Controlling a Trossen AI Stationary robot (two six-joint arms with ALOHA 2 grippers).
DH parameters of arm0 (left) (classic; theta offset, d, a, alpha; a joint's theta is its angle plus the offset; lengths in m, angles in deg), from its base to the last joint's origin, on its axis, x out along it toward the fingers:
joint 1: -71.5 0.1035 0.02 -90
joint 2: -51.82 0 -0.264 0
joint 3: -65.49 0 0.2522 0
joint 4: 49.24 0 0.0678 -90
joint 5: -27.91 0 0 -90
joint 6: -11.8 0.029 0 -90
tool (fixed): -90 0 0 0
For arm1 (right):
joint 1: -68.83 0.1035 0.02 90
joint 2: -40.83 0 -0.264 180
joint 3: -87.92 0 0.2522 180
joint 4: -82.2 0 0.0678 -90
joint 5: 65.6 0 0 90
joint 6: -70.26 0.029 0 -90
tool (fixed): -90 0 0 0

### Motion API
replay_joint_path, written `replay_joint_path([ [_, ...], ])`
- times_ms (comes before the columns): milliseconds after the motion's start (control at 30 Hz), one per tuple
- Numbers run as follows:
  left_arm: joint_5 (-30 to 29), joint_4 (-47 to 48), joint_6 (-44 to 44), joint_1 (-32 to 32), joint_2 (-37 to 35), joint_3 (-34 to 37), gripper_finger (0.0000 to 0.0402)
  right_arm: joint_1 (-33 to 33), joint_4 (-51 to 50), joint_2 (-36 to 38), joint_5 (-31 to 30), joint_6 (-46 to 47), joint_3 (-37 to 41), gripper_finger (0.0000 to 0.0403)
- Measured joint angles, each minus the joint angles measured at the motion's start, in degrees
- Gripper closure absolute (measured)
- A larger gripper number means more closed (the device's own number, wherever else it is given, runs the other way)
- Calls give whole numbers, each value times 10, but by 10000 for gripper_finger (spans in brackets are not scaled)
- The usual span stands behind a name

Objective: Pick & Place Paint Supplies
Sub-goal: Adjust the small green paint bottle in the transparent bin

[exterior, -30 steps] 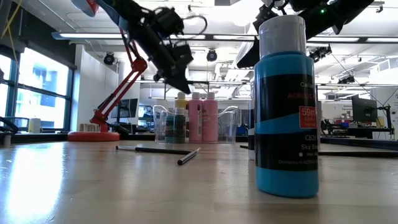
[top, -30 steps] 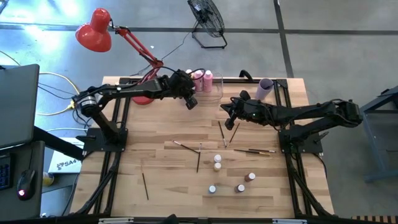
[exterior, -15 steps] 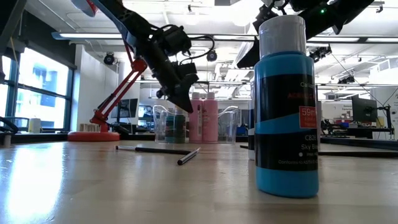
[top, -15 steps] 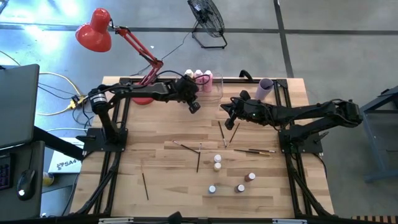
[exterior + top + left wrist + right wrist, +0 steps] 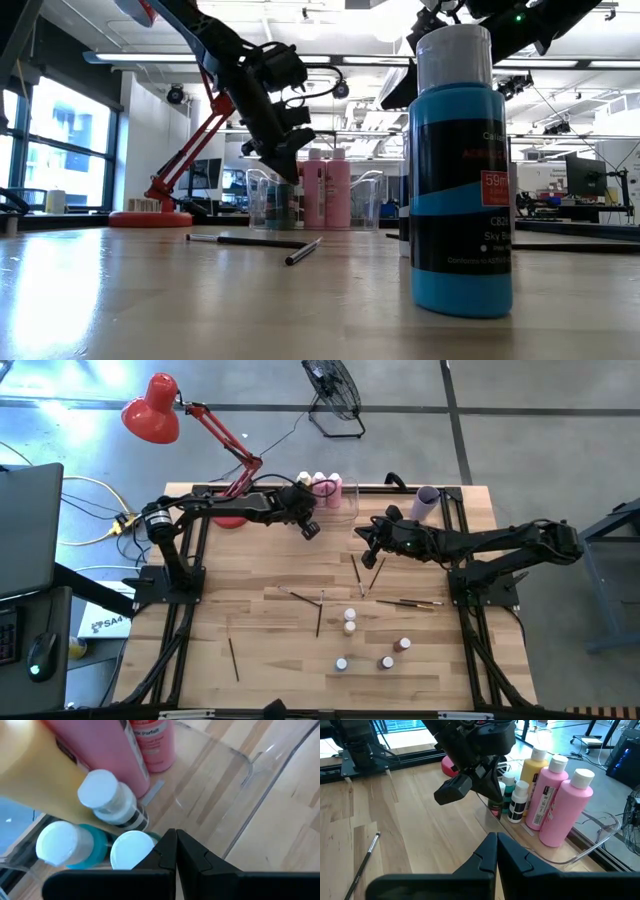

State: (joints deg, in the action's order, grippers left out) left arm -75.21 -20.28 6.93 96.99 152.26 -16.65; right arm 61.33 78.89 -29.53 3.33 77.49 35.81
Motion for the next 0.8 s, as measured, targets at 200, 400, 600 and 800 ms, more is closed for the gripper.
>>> replay_joint_path([
  [200,-1,2,-2,0,0,0,402,0,0,0,0,0,0,401],
  [400,-1,4,-14,-6,0,0,402,0,0,0,0,0,0,401],
  [600,-60,20,-14,-33,0,0,402,0,0,0,0,-9,0,401],
  [800,-108,44,-20,-42,0,0,402,0,0,0,0,-10,0,401],
])
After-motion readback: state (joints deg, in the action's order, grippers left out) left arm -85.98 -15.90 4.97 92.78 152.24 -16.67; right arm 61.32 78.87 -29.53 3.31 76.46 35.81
